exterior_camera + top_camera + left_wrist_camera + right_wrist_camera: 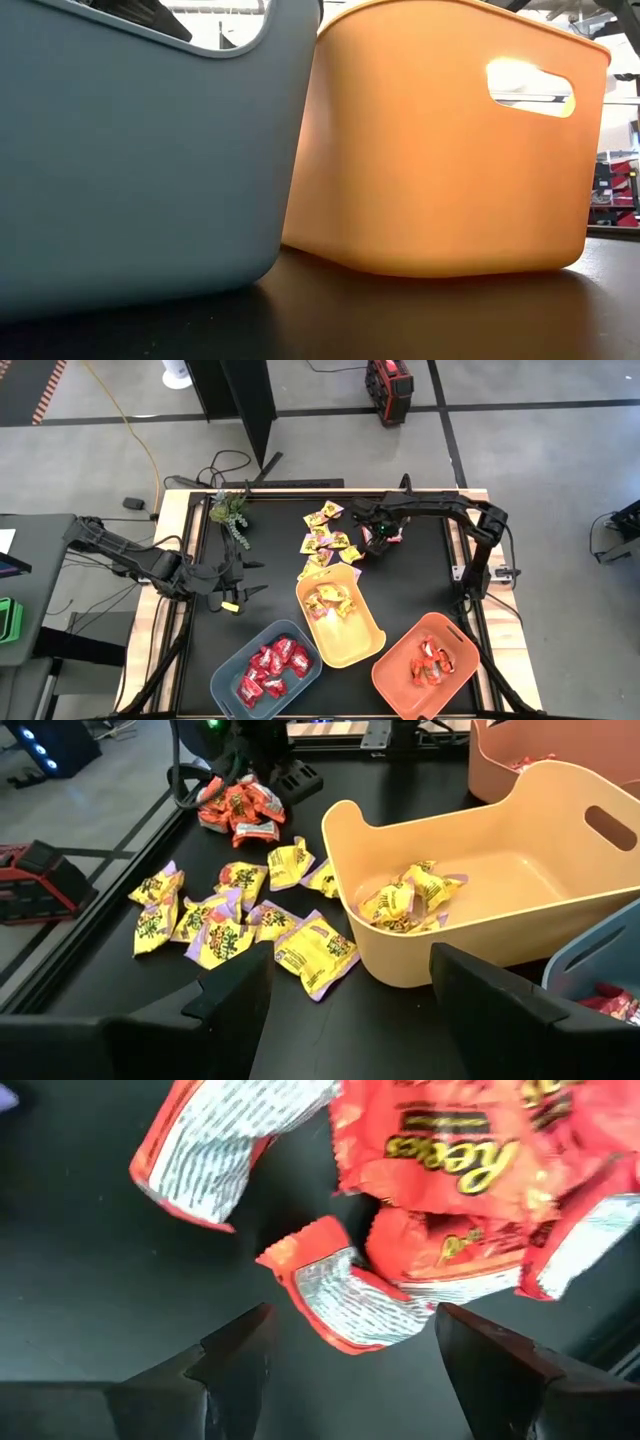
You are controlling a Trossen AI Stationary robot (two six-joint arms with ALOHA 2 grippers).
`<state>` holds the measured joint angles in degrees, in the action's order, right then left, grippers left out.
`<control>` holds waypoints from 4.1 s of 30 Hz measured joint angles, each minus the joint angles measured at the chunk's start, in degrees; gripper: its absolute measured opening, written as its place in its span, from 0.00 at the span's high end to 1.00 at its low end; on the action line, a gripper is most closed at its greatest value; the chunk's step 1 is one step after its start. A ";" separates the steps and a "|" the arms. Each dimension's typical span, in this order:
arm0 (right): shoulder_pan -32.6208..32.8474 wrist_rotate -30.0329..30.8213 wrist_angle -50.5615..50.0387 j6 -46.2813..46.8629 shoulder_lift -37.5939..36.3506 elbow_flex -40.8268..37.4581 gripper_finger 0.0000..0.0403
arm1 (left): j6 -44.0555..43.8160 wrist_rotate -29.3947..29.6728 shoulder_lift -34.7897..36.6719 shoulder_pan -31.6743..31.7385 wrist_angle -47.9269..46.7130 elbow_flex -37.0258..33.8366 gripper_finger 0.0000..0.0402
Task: Sort candy
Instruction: Put the orange chocolate into the orange bin
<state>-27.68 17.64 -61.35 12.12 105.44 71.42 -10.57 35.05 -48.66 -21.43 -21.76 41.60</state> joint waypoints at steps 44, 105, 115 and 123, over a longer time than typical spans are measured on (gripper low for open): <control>10.10 7.11 -4.54 -1.64 -3.90 -4.86 0.28 | -0.70 -0.69 0.00 0.00 -1.92 0.00 0.34; 13.47 8.53 0.55 -1.72 -3.03 -4.41 0.90 | -1.68 -1.53 0.02 -0.02 -3.20 -0.02 0.34; 12.94 7.76 3.51 2.78 -3.01 -6.08 0.28 | -1.73 -1.53 0.02 -0.02 -3.28 -0.02 0.34; 9.35 5.54 5.49 -1.85 -3.01 -6.10 0.27 | -1.78 -1.53 0.02 -0.02 -3.28 -0.02 0.34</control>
<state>-18.32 23.18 -55.86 10.27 102.43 65.32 -12.35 33.52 -48.64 -21.45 -25.04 41.58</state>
